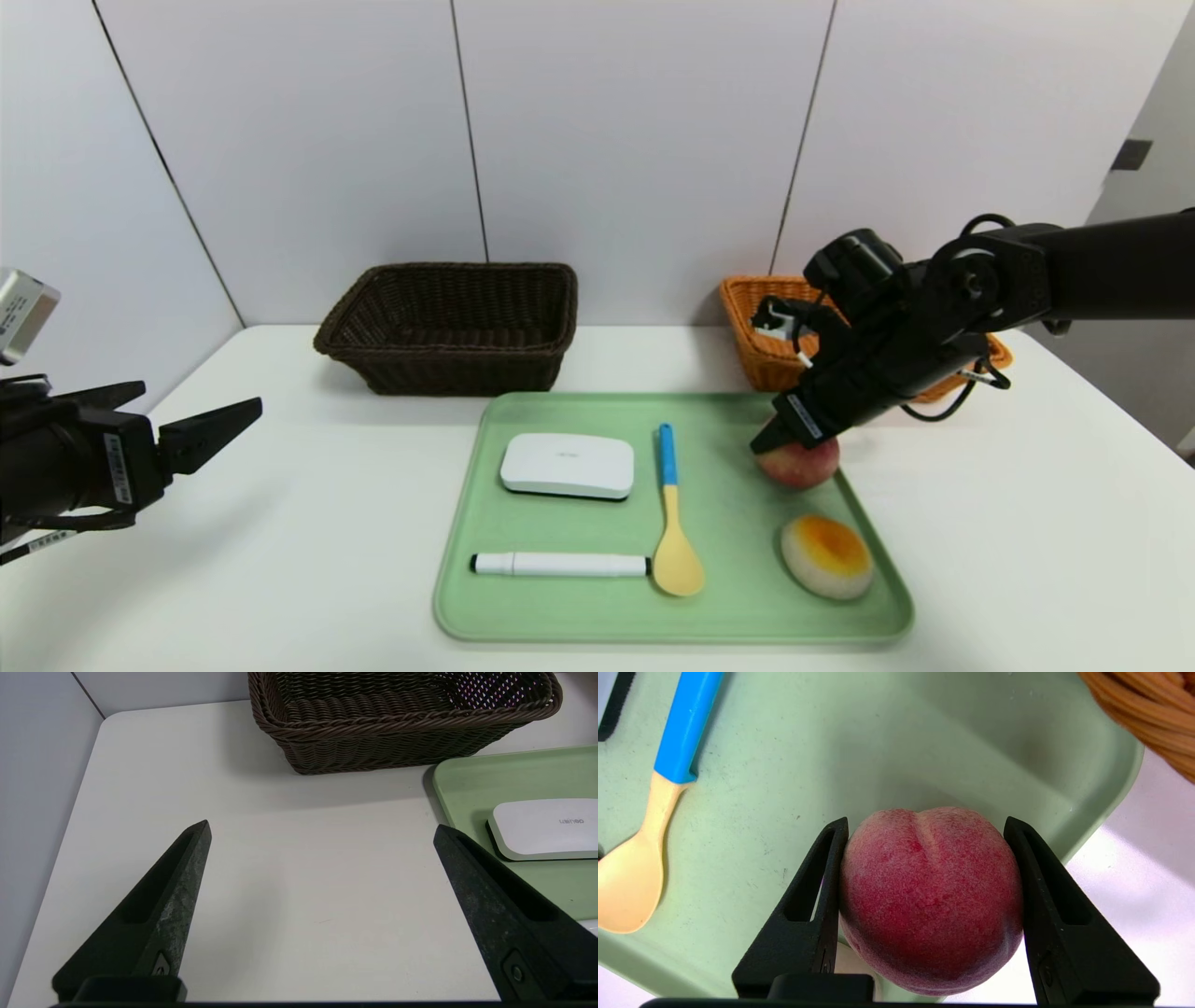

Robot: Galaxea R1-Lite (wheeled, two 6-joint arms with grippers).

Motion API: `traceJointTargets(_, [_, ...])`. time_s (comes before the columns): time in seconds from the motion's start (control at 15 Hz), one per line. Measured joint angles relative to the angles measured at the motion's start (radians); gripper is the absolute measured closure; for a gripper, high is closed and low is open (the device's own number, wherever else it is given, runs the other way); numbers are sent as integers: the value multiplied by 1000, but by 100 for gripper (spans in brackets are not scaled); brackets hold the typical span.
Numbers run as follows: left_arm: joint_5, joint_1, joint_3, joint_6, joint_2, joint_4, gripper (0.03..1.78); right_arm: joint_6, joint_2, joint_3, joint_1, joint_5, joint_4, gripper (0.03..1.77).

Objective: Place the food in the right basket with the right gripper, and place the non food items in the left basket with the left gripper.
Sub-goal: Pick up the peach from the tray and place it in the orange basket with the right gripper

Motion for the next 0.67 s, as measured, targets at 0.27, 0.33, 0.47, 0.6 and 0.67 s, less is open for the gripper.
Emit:
traceJointTargets(0.27, [3,0,0,0,-1,0,12,-5,-18,19,0,-1,2,76])
traceJointTargets(0.33, [3,0,0,0,-2,0,12,-6,-30,20,3,2,3,76])
traceJointTargets(0.47, [4,0,0,0,-3,0,12,-2,-66,18,18,9,3,76])
traceJointTargets(0.6, [5,0,0,-1,-3,1,12,1,-113,6,36,15,1,76])
traceJointTargets(0.67, [5,1,2,-2,-4,2,12,4,-137,-4,45,25,1,76])
